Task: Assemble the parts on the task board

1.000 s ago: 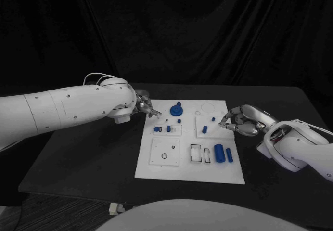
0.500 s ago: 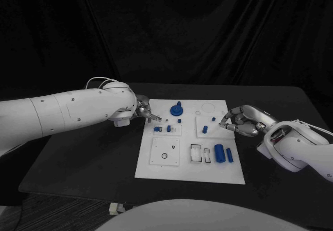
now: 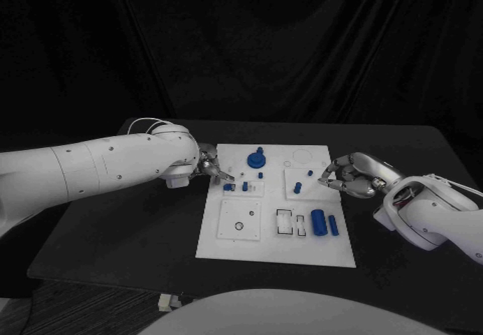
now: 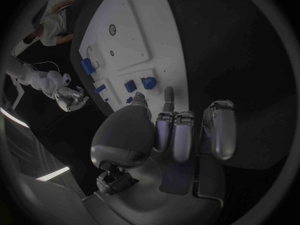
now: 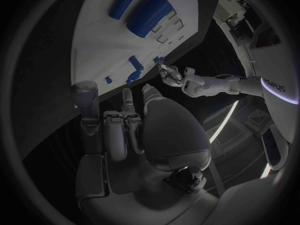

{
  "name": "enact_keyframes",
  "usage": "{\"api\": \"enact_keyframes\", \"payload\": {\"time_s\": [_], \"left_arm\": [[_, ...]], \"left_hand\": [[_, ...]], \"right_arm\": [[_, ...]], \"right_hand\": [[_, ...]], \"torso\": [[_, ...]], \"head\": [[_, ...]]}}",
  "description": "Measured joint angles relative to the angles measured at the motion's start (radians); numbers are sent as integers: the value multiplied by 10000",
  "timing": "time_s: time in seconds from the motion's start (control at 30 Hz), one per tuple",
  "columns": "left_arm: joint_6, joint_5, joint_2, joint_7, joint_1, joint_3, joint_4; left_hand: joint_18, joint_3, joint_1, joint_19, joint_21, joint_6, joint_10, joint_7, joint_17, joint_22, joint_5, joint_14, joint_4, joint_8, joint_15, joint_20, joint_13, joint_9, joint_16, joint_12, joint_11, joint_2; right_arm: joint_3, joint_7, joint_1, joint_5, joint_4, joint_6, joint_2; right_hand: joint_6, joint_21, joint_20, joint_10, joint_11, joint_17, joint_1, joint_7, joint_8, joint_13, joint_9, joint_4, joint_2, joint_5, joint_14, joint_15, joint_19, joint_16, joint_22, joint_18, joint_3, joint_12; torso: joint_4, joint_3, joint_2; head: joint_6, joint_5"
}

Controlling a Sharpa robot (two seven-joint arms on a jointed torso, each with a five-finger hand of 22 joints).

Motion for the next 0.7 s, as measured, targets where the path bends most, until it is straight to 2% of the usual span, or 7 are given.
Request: {"api": "enact_keyframes", "payload": {"time_s": [0.1, 0.17, 0.23, 0.47, 0.53, 0.7], "left_arm": [[26, 20, 23, 51, -34, 0, -52], [40, 30, 24, 84, -60, 0, -69], [46, 38, 23, 118, -87, 0, -74], [80, 116, -110, 278, -122, 10, 21], [82, 166, -150, 313, -127, 10, 54], [103, 296, -201, 399, -133, 12, 129]], "left_hand": [[10, -85, 84, -23, -43, 36, 0, 36, 0, -1, 53, 33, 3, -128, 33, 23, 0, -298, 0, -44, 0, 84], [163, -160, 134, -54, -81, 68, 15, 68, 0, -1, 252, 33, 5, -273, 33, 53, 0, -569, 0, -96, 54, 134], [163, -187, 200, -54, -85, 90, -1, 89, 0, -1, 412, 13, -4, -303, 53, 54, 1, -755, 0, -113, 71, 200], [161, -336, 419, -144, -356, 141, -1, 137, 0, -1, 961, 33, -13, -462, 104, 143, 1, -1248, 0, -310, 71, 135], [161, -336, 477, -180, -380, 176, 16, 172, 0, -1, 1104, 33, -13, -503, 104, 179, 5, -1390, 0, -312, 89, 179], [160, -390, 581, -290, -507, 177, -3, 172, 0, -2, 1173, -4, -13, -611, 140, 178, 13, -1612, -41, -434, 142, 151]], "right_arm": [[0, -3, 0, 0, 1, 0, 0], [0, -4, 0, 0, 2, 0, 3], [0, -5, -1, 0, 2, 1, 7], [0, -9, -1, 0, 2, 1, 0], [0, -10, -1, 0, 2, 2, -3], [0, -14, -1, 0, 1, 2, -5]], "right_hand": [[0, 0, 0, 0, 0, 0, 0, 0, 0, 0, 0, 0, 0, 0, 0, 0, 0, 0, 0, 0, 0, 0], [0, 0, 0, 0, 0, 0, 0, 0, 0, 0, 0, 0, 0, 0, 0, 0, 0, 0, -1, 0, 0, 0], [0, 0, 0, 0, 0, 0, 0, 0, 0, 0, 0, 0, 0, 0, 0, 0, 0, 0, 0, 0, 0, 0], [-36, 0, 0, 0, 0, 0, 0, 36, 0, -1, 0, -29, 0, 70, 0, 0, 0, 0, 8, 0, 29, 0], [-36, 0, 0, 0, 0, 0, 0, 36, 0, -1, 0, -29, -1, 69, 0, 0, 0, 0, 7, 0, 29, 0], [-36, 0, 0, 0, 0, 0, 0, 36, 0, -1, 0, -29, 0, 69, 0, 0, 0, 0, 7, 0, 29, 0]], "torso": [[0, 1, -1], [0, 1, -4], [0, 1, -6], [1, 0, -3], [1, 0, -3], [2, 1, -3]], "head": [[0, 12], [0, 13], [0, 12], [0, -15], [0, -8], [0, 1]]}}
